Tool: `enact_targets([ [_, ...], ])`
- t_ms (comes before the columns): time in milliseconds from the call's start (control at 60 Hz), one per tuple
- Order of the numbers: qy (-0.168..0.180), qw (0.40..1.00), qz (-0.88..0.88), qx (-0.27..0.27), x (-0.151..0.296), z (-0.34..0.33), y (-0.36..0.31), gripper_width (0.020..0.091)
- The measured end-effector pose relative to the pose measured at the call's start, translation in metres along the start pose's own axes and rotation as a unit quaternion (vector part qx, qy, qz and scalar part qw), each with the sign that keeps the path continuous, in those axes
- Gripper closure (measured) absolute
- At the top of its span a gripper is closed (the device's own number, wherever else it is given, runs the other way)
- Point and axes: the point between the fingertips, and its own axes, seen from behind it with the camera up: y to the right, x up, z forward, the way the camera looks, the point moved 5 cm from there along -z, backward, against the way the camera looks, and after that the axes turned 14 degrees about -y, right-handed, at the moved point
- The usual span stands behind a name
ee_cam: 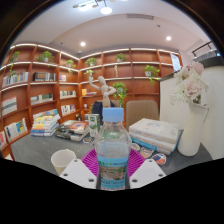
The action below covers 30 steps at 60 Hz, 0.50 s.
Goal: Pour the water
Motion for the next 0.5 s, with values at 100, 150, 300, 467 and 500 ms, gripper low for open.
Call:
enact_targets([
  [100, -0.009, 1.0, -0.007, -0.017, -0.015, 0.013, 0.011, 0.0782],
  [150, -0.013, 1.0, -0.015, -0.023, -0.02, 0.016, 0.01, 0.0783],
  [300, -0.022, 0.999, -0.011, -0.022, -0.032, 0.026, 0.015, 0.0772],
  [467, -0.019, 1.0, -0.009, -0.023, -0.038, 0.026, 0.018, 0.0745],
  [500, -0.02, 1.0, -0.009, -0.023, -0.038, 0.026, 0.018, 0.0745],
])
